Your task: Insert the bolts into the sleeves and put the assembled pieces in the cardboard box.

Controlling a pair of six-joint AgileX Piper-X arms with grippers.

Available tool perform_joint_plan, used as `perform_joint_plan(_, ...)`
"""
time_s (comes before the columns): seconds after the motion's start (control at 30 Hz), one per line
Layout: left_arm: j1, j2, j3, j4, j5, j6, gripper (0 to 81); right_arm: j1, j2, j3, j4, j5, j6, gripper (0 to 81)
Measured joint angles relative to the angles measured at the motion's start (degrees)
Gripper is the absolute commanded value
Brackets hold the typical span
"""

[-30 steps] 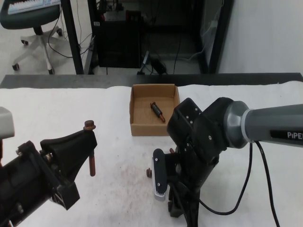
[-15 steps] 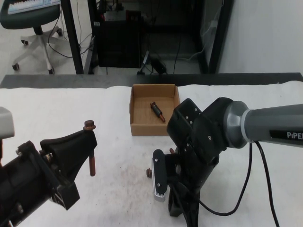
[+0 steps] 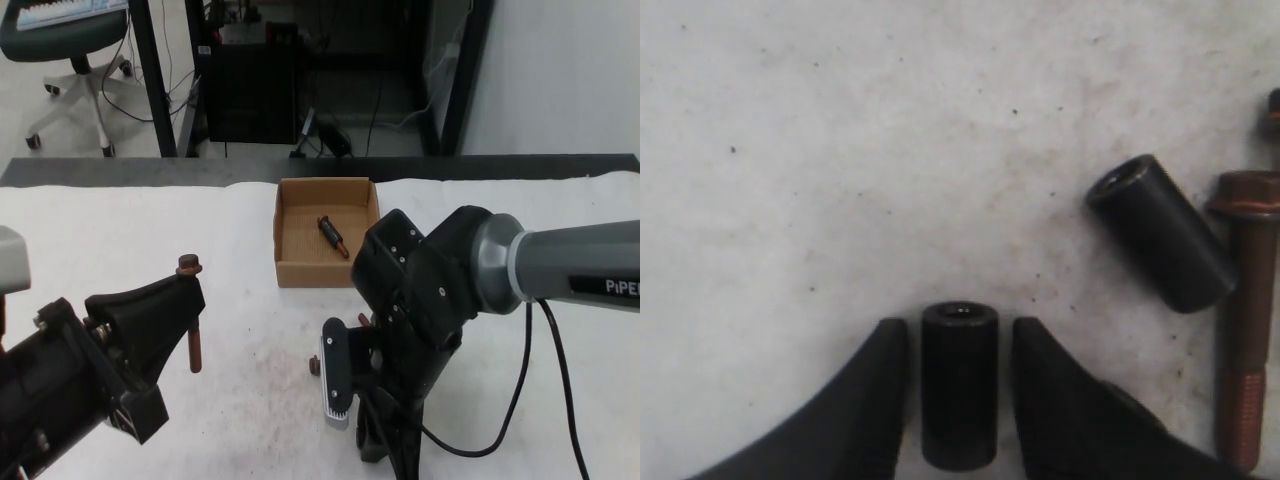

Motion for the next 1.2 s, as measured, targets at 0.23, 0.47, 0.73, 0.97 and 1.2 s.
perform_joint_plan(0.23,0.0,0.0,0.0,0.0,0.0,0.0,0.3,0.1,0.0,-0.1,0.0,0.4,0.0,32.1)
perform_joint_plan(0.47,0.0,0.0,0.0,0.0,0.0,0.0,0.3,0.1,0.0,-0.1,0.3,0.4,0.0,27.9)
perform_joint_plan(0.73,0.0,0.0,0.0,0.0,0.0,0.0,0.3,0.3,0.0,-0.1,0.3,0.9,0.0,26.3)
perform_joint_plan(0.97,0.0,0.0,0.0,0.0,0.0,0.0,0.3,0.3,0.0,-0.1,-0.2,1.1,2.3,0.8)
perform_joint_plan(1.2,0.0,0.0,0.0,-1.9,0.3,0.0,0.3,0.3,-0.1,-0.1,-3.8,1.4,14.1,0.8)
